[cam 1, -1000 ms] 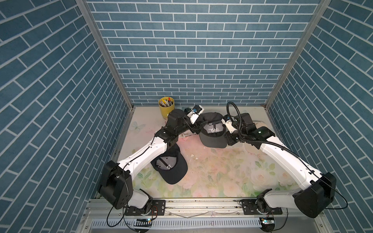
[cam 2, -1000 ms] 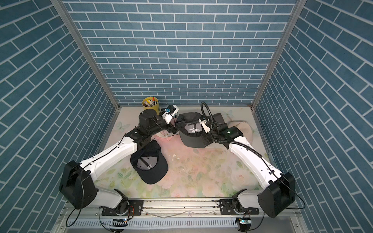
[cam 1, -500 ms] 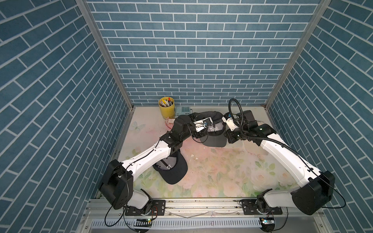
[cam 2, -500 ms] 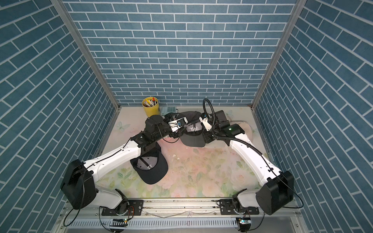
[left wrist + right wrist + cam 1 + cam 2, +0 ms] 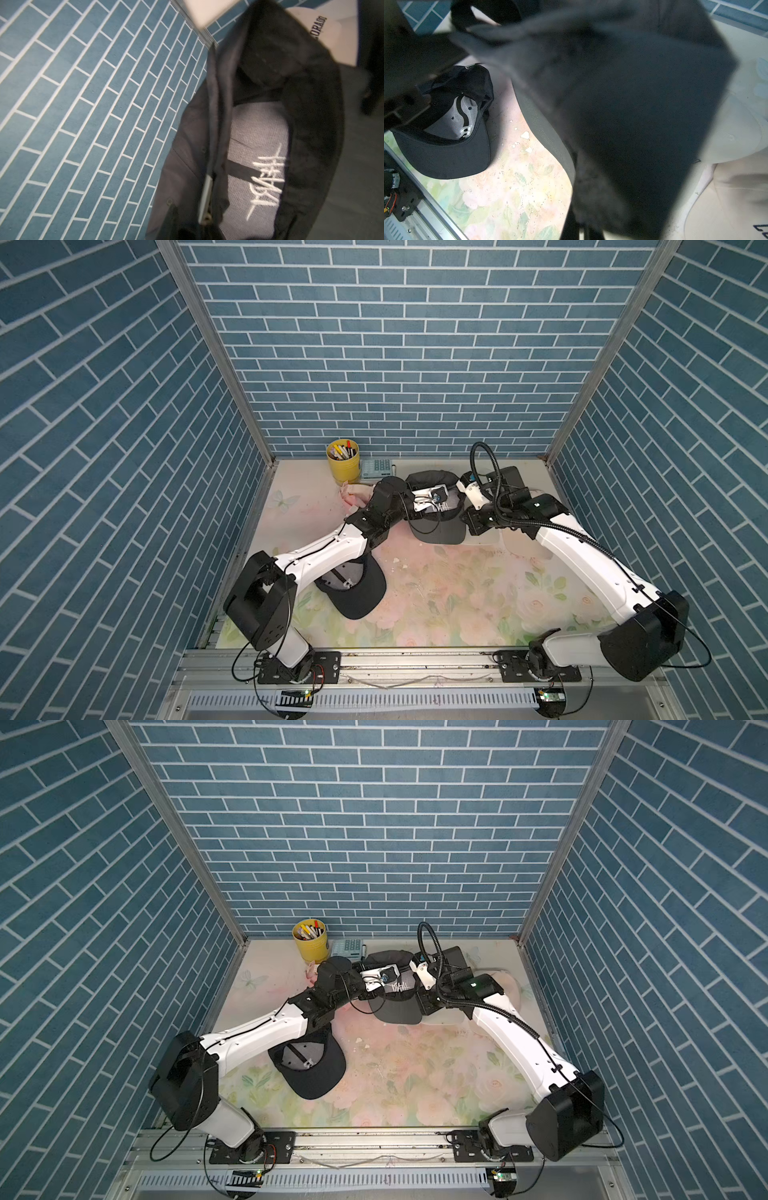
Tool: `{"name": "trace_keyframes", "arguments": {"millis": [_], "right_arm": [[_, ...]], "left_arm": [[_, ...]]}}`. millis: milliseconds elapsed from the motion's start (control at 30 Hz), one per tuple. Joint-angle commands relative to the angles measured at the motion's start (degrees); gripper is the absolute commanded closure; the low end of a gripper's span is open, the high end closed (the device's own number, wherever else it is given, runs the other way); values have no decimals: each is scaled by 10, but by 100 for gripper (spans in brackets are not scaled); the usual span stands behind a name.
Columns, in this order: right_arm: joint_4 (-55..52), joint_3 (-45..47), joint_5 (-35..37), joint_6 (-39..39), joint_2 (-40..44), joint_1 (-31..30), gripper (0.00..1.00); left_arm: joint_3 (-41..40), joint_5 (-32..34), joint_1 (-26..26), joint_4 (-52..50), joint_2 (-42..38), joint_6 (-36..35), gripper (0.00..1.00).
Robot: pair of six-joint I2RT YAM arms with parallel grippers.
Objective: Open the adjustable buckle of the baseball cap
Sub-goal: Pick up the baseball cap from the center of the board.
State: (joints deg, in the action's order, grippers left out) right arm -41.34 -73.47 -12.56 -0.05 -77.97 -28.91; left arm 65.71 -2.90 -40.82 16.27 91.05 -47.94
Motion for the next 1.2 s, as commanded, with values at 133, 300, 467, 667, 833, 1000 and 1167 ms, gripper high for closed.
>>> {"name": "trace_keyframes", "arguments": {"millis": [133, 300, 467, 667, 833, 1000, 1167], "right_arm": [[42, 9, -6, -5, 19, 3, 100], [99, 25, 11, 14, 46, 5, 82], [139, 27, 27, 2, 72, 6, 69], [128, 6, -46, -11, 60, 7, 68], [157, 51, -67, 14, 78, 6, 67], [280, 124, -59, 30, 121, -2, 60], [373, 162, -13, 2, 136, -18, 59]], "left_arm": [[8, -11, -4, 59, -24, 53, 100], [2, -29, -4, 76, -37, 97, 100], [16, -49, -5, 65, -41, 136, 100], [41, -38, -5, 62, -35, 186, 100], [79, 30, -8, 55, -23, 241, 100], [127, 76, -18, 19, -9, 290, 100], [171, 94, -26, -21, 8, 319, 100]]}}
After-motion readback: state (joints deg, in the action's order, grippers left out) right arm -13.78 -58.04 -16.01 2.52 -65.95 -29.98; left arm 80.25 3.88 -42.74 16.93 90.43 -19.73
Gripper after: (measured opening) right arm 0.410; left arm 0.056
